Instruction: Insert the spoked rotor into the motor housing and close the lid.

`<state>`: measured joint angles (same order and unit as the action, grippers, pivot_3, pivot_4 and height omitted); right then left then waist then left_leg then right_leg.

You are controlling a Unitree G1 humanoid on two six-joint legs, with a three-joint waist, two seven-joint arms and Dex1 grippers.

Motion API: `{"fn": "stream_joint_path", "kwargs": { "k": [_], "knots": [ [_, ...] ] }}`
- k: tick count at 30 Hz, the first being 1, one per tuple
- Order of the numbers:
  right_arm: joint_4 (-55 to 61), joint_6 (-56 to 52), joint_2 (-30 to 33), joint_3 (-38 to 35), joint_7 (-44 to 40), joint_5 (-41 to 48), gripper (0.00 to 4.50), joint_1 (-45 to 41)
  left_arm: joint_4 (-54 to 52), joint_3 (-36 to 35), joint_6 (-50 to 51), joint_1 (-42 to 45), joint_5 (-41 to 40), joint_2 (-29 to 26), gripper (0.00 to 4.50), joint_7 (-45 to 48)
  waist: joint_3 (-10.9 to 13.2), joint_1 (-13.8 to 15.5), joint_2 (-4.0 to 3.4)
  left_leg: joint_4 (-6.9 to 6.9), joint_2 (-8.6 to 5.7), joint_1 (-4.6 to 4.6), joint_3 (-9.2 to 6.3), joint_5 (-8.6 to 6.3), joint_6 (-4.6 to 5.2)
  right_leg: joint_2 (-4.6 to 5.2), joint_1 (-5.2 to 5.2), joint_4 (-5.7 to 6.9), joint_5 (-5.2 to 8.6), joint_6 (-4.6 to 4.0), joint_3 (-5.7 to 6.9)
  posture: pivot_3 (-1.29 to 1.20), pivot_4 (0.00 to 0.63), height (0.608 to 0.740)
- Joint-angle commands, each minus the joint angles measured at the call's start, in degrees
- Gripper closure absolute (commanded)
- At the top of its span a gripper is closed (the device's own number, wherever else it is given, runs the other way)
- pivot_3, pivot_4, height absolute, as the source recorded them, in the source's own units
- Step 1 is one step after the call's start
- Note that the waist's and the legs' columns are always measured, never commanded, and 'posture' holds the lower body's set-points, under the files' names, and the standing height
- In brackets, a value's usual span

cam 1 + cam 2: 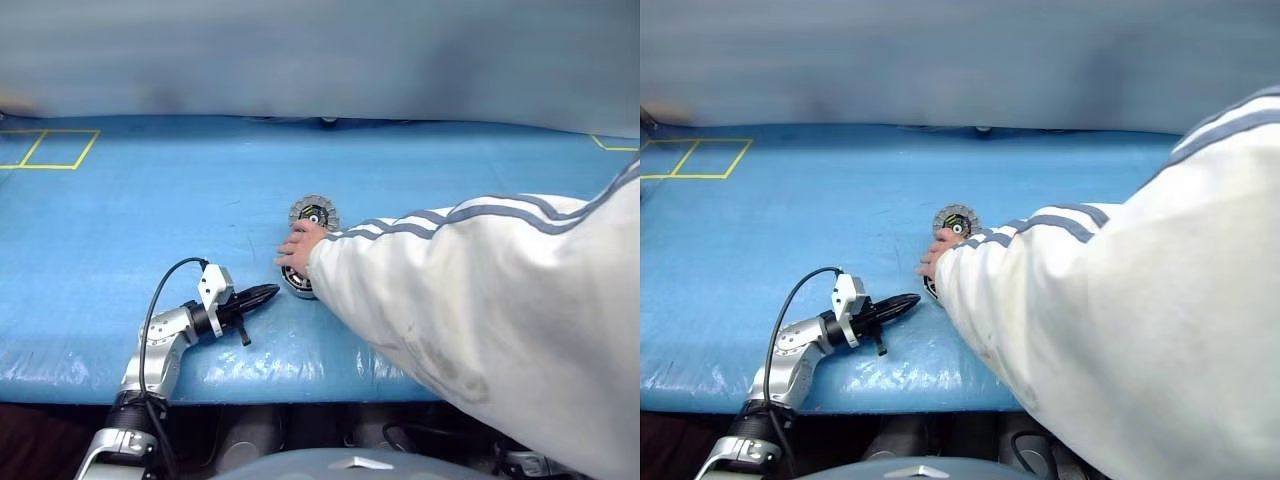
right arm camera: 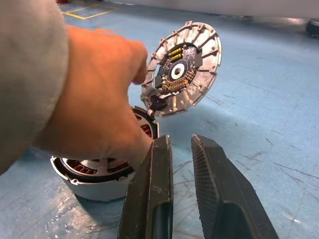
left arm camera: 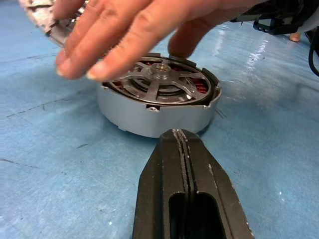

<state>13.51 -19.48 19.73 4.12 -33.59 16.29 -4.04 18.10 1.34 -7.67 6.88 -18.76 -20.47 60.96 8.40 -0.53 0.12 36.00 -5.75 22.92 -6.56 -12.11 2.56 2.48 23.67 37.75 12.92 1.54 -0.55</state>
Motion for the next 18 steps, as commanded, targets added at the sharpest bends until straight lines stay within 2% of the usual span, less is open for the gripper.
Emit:
{"fn": "stream_joint_path", "kwargs": {
  "k": [1,8,18],
  "knots": [
    [1.0,0.4,0.1,-0.3,0.0,0.3,3.83,-0.1,0.3,-2.1,-1.2,1.5,-0.9,0.4,4.48,-1.8,0.0,0.0,0.0,0.0,0.0,0.0,0.0,0.0,0.0,0.0,0.0,0.0,0.0,0.0,0.0,0.0,0.15,0.74],
    [1.0,0.5,0.3,-0.3,0.0,0.0,3.83,0.1,1.9,-4.7,-1.8,4.0,-0.6,2.1,4.48,-7.1,0.0,0.1,0.01,0.0,0.0,0.0,0.0,0.0,0.0,-0.01,-0.01,-0.01,0.0,0.02,0.01,0.0,0.15,0.74],
    [1.0,0.9,0.2,-0.5,0.3,-0.2,3.83,0.4,8.7,-7.5,0.5,12.0,3.5,4.4,4.48,-23.4,0.0,0.1,0.03,0.04,-0.01,0.0,0.01,0.02,-0.02,-0.02,-0.03,0.01,0.07,0.23,0.02,0.0,0.15,0.74]
  ]
}}
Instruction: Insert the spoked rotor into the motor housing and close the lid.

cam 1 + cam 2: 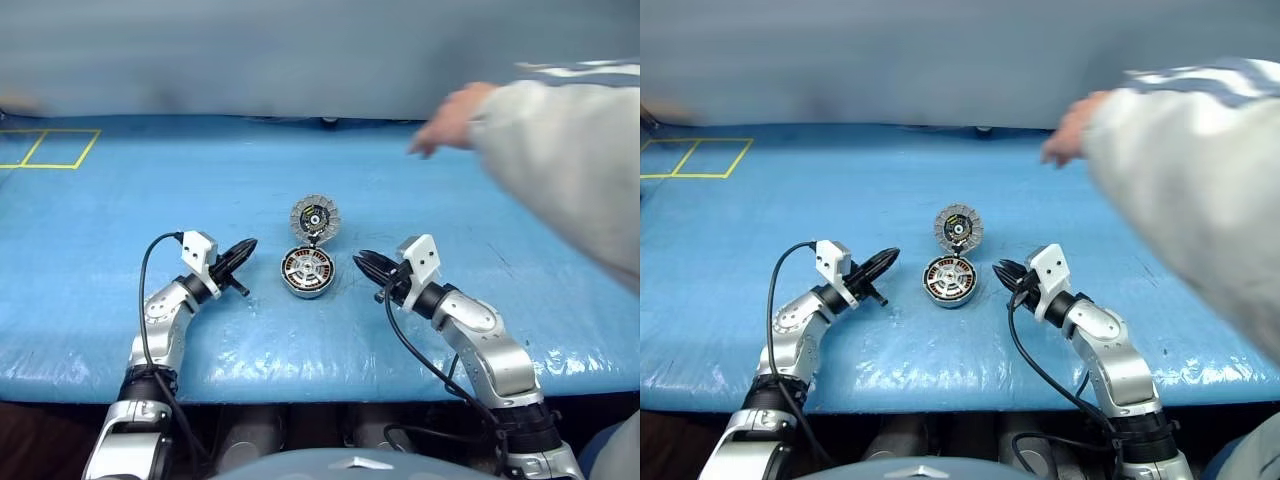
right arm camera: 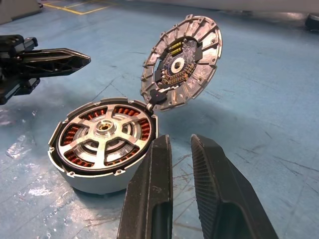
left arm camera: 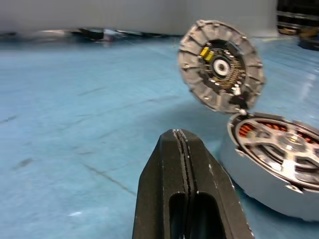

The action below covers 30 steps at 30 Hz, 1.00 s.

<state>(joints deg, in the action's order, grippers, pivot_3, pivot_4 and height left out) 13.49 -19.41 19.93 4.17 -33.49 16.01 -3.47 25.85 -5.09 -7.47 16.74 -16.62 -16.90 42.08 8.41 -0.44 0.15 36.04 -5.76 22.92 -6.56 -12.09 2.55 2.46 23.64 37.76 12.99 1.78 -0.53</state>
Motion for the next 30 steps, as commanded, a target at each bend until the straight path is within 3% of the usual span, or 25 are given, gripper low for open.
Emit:
{"fn": "stream_joint_path", "kwargs": {
  "k": [1,11,18,25,30],
  "knots": [
    [1.1,0.8,0.1,-0.6,0.2,0.2,3.83,0.0,1.3,-1.2,0.3,3.0,1.6,1.4,4.48,-6.2,0.0,0.0,0.0,0.0,0.0,0.0,0.0,0.0,0.0,0.0,0.0,0.0,-0.02,-0.04,0.0,0.0,0.15,0.74],
    [2.3,0.8,0.0,-0.7,0.4,0.5,3.83,1.8,4.4,1.2,2.8,9.3,2.4,6.3,4.48,-8.9,0.0,0.2,0.04,0.03,-0.01,0.0,0.0,0.01,-0.02,-0.02,-0.01,0.02,-0.12,-0.16,0.01,0.0,0.15,0.74],
    [1.2,1.8,0.5,-3.6,2.0,0.5,3.83,0.5,1.3,0.7,2.5,6.4,1.2,4.6,4.48,-4.9,0.0,-0.3,0.05,0.01,0.0,0.01,0.02,0.02,-0.03,-0.05,0.03,0.02,-0.12,-0.16,-0.04,0.0,0.15,0.74],
    [-8.9,2.9,0.9,-7.4,1.0,1.8,3.83,-6.2,-4.0,1.4,2.2,-0.1,0.6,-0.2,4.48,1.8,0.0,0.0,0.05,0.03,0.01,-0.01,0.01,0.04,-0.06,-0.06,0.0,0.03,-0.14,-0.18,-0.04,0.0,0.15,0.74],
    [-23.3,5.3,1.8,-7.4,-2.8,0.6,3.83,-15.8,-7.1,3.8,2.3,-4.0,-1.3,-2.2,4.48,11.1,0.0,-0.1,0.02,0.04,0.01,-0.01,0.05,0.05,-0.03,-0.04,-0.02,0.01,-0.15,-0.2,-0.04,0.0,0.15,0.74]
  ]
}}
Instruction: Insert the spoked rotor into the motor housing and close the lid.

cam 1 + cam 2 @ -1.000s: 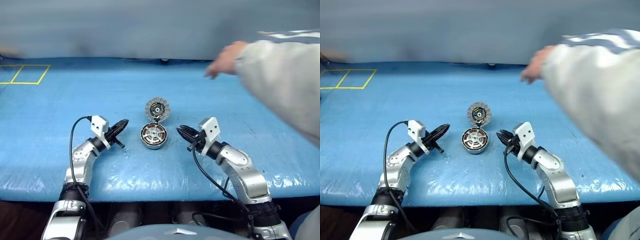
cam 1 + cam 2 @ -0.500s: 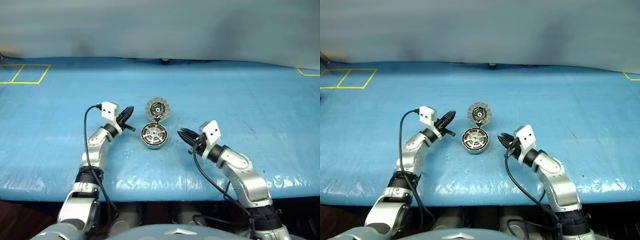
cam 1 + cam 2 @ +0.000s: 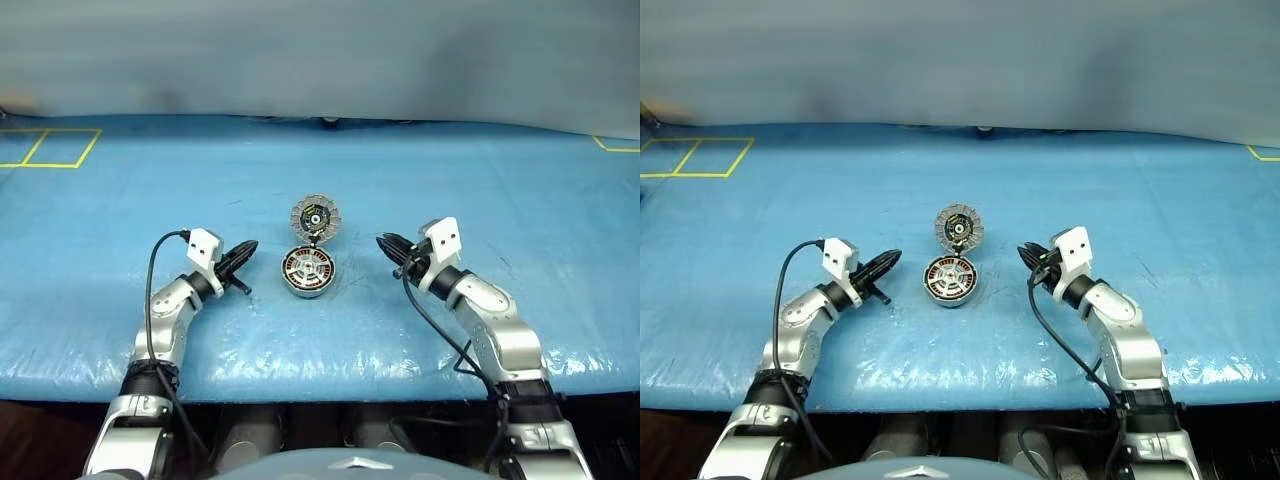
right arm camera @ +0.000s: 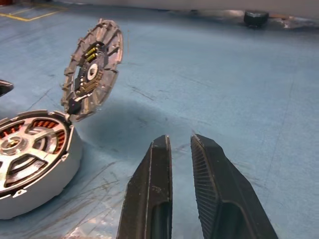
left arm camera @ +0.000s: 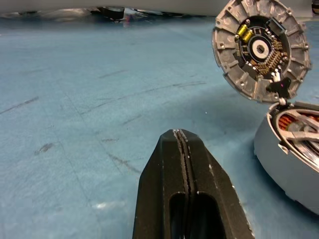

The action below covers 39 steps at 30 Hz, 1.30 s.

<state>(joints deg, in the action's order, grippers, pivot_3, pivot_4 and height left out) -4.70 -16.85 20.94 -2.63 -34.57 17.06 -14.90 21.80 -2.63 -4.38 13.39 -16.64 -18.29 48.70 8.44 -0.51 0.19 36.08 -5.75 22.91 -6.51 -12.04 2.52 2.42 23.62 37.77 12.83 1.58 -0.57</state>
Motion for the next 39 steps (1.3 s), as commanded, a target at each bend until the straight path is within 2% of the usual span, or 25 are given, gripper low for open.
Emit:
{"fn": "stream_joint_path", "kwargs": {
  "k": [1,9,16,21,29,32,36,39],
  "knots": [
    [-9.3,3.3,0.7,-0.1,-2.1,-1.3,3.83,-7.8,-3.3,2.0,-0.8,-1.3,-1.4,-1.1,4.48,6.1,0.0,-0.1,-0.03,-0.02,0.0,0.0,0.03,0.0,0.0,0.0,0.01,0.01,-0.01,-0.01,-0.02,0.0,0.15,0.74],
    [-32.5,7.8,-3.7,1.2,-5.4,-3.9,3.83,-23.5,-4.3,3.1,1.0,-3.9,-1.2,-1.5,4.48,8.6,0.0,-0.6,-0.05,-0.11,0.17,-0.02,0.07,0.02,-0.03,-0.14,0.07,0.03,-0.02,-0.17,-0.03,0.0,0.15,0.74],
    [-44.7,11.4,-8.9,1.9,-7.2,-5.5,3.83,-31.6,-6.2,3.5,1.7,-5.6,-1.4,-1.5,4.48,9.2,0.0,-0.8,-0.08,-0.09,0.16,-0.01,0.12,0.0,-0.02,-0.13,0.12,0.04,-0.05,-0.19,-0.1,0.0,0.15,0.74],
    [-48.7,13.3,-12.3,0.1,-9.2,-4.0,3.83,-35.7,-7.4,3.6,2.5,-6.5,-1.7,-1.7,4.48,9.5,0.0,-1.1,-0.08,-0.12,0.25,-0.02,0.11,0.03,-0.11,-0.23,0.14,0.09,-0.11,-0.28,-0.09,0.0,0.15,0.74],
    [-34.9,6.6,-14.5,2.8,-21.4,0.1,3.83,-32.5,-7.2,4.1,2.9,-6.4,-1.4,-1.7,4.48,9.2,0.1,-1.1,-0.12,-0.13,0.26,-0.02,0.1,0.0,-0.15,-0.25,0.18,0.09,-0.12,-0.29,-0.1,0.0,0.15,0.74],
    [-30.2,3.9,-14.0,4.1,-22.9,0.2,3.83,-30.7,-7.1,4.2,3.2,-6.4,-1.5,-1.7,4.48,9.5,0.1,-1.0,-0.12,-0.12,0.28,-0.02,0.07,-0.02,-0.18,-0.26,0.18,0.1,-0.12,-0.3,-0.1,0.0,0.15,0.74],
    [-16.4,-1.6,-11.8,10.2,-26.6,-0.4,3.83,-24.4,-6.7,3.8,3.2,-6.1,-1.8,-2.2,4.48,9.8,0.1,-0.9,-0.13,-0.13,0.28,-0.01,0.06,-0.05,-0.2,-0.26,0.2,0.09,-0.12,-0.3,-0.1,0.0,0.15,0.74],
    [-12.1,-2.3,-10.8,13.5,-25.3,-2.5,3.83,-20.7,-6.6,3.6,3.3,-6.1,-1.9,-2.7,4.48,9.8,0.1,-1.0,-0.13,-0.13,0.28,-0.01,0.06,-0.07,-0.22,-0.26,0.21,0.1,-0.12,-0.31,-0.1,0.0,0.15,0.74]
  ]
}}
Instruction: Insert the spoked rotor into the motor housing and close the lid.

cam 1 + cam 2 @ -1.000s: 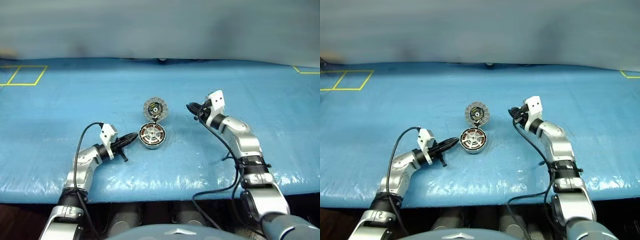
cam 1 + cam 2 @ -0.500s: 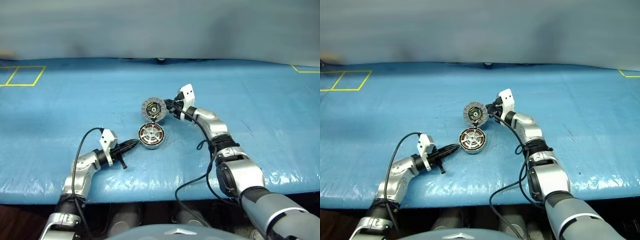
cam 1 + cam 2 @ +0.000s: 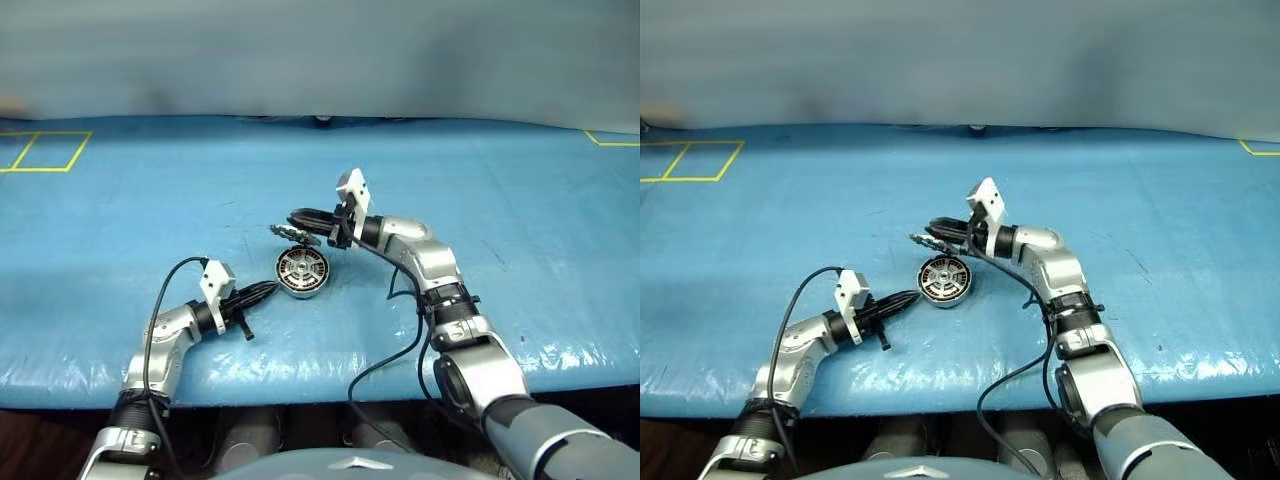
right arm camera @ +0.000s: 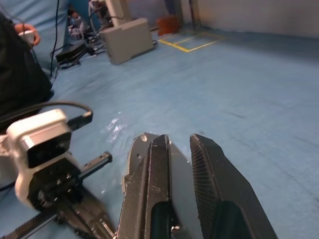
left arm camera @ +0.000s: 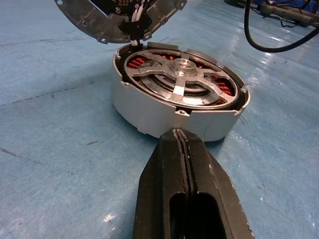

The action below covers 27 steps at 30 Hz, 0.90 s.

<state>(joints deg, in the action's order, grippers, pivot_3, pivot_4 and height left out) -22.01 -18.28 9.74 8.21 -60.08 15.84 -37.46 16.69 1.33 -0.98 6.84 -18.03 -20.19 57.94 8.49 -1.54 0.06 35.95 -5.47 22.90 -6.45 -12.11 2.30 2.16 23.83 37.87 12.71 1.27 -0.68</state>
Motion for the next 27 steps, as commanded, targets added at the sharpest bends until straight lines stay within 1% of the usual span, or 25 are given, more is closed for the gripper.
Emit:
{"fn": "stream_joint_path", "kwargs": {
  "k": [1,7,14,17,20,22,24,26,27],
  "knots": [
    [6.0,-0.9,0.7,3.4,1.0,-1.9,3.83,2.9,-1.6,-0.4,0.0,0.4,-0.6,-0.9,4.48,0.7,0.0,0.0,0.0,0.01,0.01,-0.01,0.0,-0.01,-0.01,-0.01,0.0,0.0,0.0,0.0,0.0,0.0,0.15,0.74],
    [10.0,-0.4,3.1,6.8,3.1,-4.7,3.83,9.3,-3.0,-1.0,1.6,-0.4,-2.1,-2.0,4.48,2.0,0.0,0.4,0.01,0.06,0.01,-0.01,-0.01,-0.01,-0.03,-0.01,-0.03,-0.01,0.0,-0.01,0.02,0.0,0.15,0.74],
    [12.8,2.1,4.7,9.1,8.8,-9.1,3.83,15.3,-4.2,-0.9,3.5,-1.3,-3.0,-3.0,4.48,3.1,0.0,0.5,0.02,0.06,0.05,-0.1,-0.02,-0.01,-0.05,-0.03,-0.08,-0.02,0.03,-0.04,0.04,0.0,0.15,0.74],
    [16.3,2.5,3.9,7.5,10.8,-7.4,3.83,18.0,-4.3,-0.8,3.4,-1.4,-3.1,-2.9,4.48,2.9,0.0,0.7,0.05,0.06,0.05,-0.19,-0.04,-0.01,-0.06,-0.03,-0.12,-0.05,0.04,-0.04,0.06,0.0,0.15,0.74],
    [22.2,2.8,2.0,4.0,14.8,-4.4,3.83,20.4,-4.4,-0.4,3.5,-1.6,-3.0,-2.3,4.48,2.7,0.0,0.9,0.05,0.07,0.06,-0.18,-0.04,-0.01,-0.06,-0.03,-0.12,-0.06,0.04,-0.04,0.06,0.0,0.15,0.74],
    [25.1,3.0,1.2,2.5,18.0,-4.4,3.83,21.2,-4.3,-0.3,3.3,-1.6,-3.0,-2.0,4.48,2.7,0.0,0.8,0.03,0.06,0.06,-0.15,-0.03,-0.01,-0.06,-0.03,-0.13,-0.04,0.04,-0.04,0.04,0.0,0.15,0.74],
    [26.8,3.2,1.0,2.4,20.2,-5.4,3.83,21.7,-4.2,-0.2,3.1,-1.5,-3.1,-1.8,4.48,2.8,0.0,0.9,0.03,0.06,0.06,-0.12,-0.03,-0.01,-0.07,-0.04,-0.1,-0.04,0.04,-0.04,0.03,0.0,0.15,0.74],
    [27.8,2.8,1.5,4.0,22.0,-7.7,3.83,21.9,-3.9,-0.3,2.8,-1.3,-3.0,-1.5,4.48,2.9,0.0,0.9,0.03,0.06,0.06,-0.12,-0.04,-0.01,-0.08,-0.05,-0.09,-0.05,0.05,-0.05,0.05,0.0,0.15,0.74],
    [28.2,2.1,1.6,4.9,22.6,-8.4,3.64,22.0,-3.8,-0.3,2.7,-1.2,-3.0,-1.4,4.5,2.9,0.0,0.9,0.03,0.05,0.06,-0.12,-0.04,0.0,-0.08,-0.05,-0.09,-0.06,0.05,-0.05,0.05,0.0,0.15,0.74]
  ]
}}
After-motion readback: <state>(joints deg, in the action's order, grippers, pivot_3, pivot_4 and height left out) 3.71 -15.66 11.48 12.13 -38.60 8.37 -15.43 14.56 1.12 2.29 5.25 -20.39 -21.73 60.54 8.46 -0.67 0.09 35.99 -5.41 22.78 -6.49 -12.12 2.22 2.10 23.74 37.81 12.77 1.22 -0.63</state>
